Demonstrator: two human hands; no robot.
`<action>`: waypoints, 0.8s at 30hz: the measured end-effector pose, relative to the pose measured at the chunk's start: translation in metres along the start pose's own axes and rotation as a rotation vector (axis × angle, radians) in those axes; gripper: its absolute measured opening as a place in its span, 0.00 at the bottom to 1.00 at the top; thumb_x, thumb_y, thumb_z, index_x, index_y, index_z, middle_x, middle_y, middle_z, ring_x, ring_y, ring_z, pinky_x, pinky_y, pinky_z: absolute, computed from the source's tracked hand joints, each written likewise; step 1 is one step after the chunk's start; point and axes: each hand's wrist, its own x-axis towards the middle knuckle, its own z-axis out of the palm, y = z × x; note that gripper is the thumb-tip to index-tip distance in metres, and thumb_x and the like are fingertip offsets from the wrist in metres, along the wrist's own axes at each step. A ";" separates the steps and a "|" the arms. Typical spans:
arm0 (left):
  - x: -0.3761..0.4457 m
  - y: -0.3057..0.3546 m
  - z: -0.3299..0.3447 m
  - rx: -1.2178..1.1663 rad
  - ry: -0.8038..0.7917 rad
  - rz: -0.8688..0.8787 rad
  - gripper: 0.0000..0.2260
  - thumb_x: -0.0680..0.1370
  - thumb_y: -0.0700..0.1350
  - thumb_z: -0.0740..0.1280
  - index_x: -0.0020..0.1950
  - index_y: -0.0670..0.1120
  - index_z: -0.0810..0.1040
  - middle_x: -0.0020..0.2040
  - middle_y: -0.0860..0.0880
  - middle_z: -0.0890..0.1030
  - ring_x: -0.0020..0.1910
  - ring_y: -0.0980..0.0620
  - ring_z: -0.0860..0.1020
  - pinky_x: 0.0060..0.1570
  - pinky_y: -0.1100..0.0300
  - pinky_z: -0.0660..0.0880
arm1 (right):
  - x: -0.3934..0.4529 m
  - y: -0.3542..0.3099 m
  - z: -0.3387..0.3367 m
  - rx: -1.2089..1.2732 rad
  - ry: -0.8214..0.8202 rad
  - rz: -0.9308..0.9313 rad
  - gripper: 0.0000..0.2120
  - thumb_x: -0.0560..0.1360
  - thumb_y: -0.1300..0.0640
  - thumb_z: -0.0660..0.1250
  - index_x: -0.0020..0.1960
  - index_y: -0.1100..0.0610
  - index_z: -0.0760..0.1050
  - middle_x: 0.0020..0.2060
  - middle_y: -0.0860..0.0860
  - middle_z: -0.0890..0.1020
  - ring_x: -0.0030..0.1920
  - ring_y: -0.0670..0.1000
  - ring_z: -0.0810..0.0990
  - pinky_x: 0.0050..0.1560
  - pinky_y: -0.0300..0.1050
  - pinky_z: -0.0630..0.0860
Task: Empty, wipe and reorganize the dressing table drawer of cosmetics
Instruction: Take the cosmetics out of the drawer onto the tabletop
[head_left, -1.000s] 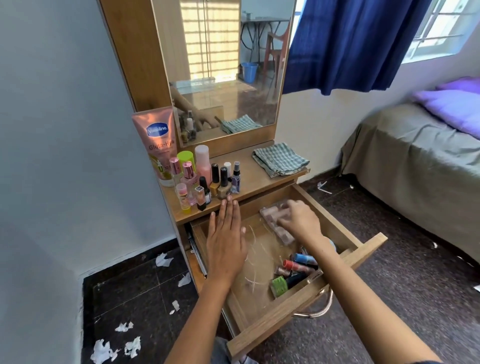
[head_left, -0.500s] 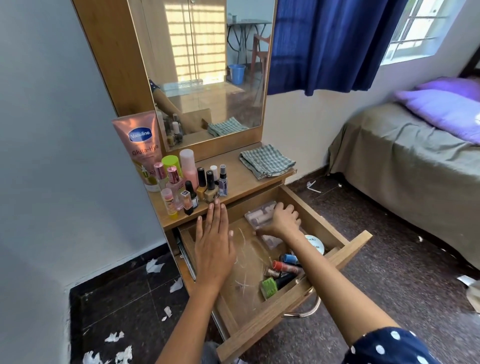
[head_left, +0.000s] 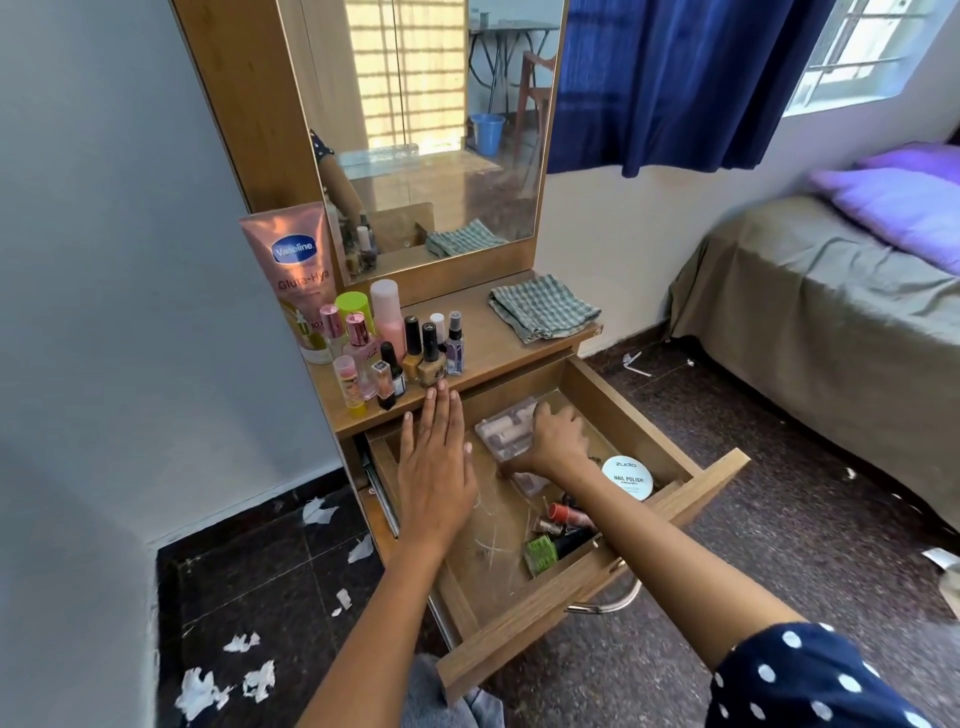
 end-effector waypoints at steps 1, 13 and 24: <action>0.000 0.000 -0.001 -0.001 -0.001 0.001 0.28 0.80 0.44 0.58 0.77 0.42 0.51 0.78 0.46 0.49 0.76 0.52 0.44 0.74 0.51 0.41 | -0.001 0.000 -0.001 0.004 0.007 -0.013 0.49 0.60 0.41 0.78 0.73 0.56 0.58 0.67 0.61 0.64 0.68 0.63 0.64 0.64 0.63 0.70; 0.000 -0.001 0.000 0.022 0.022 0.020 0.27 0.79 0.43 0.60 0.76 0.41 0.55 0.77 0.44 0.53 0.76 0.49 0.49 0.73 0.51 0.42 | -0.053 0.007 -0.051 0.256 0.257 -0.147 0.41 0.56 0.34 0.75 0.62 0.52 0.68 0.57 0.55 0.72 0.57 0.55 0.69 0.55 0.53 0.74; 0.000 -0.002 0.004 0.050 0.033 0.009 0.26 0.78 0.46 0.52 0.76 0.40 0.55 0.77 0.44 0.53 0.76 0.50 0.49 0.73 0.49 0.46 | 0.004 -0.048 -0.094 0.181 0.396 -0.130 0.46 0.59 0.33 0.74 0.67 0.58 0.65 0.63 0.61 0.71 0.65 0.63 0.68 0.62 0.60 0.71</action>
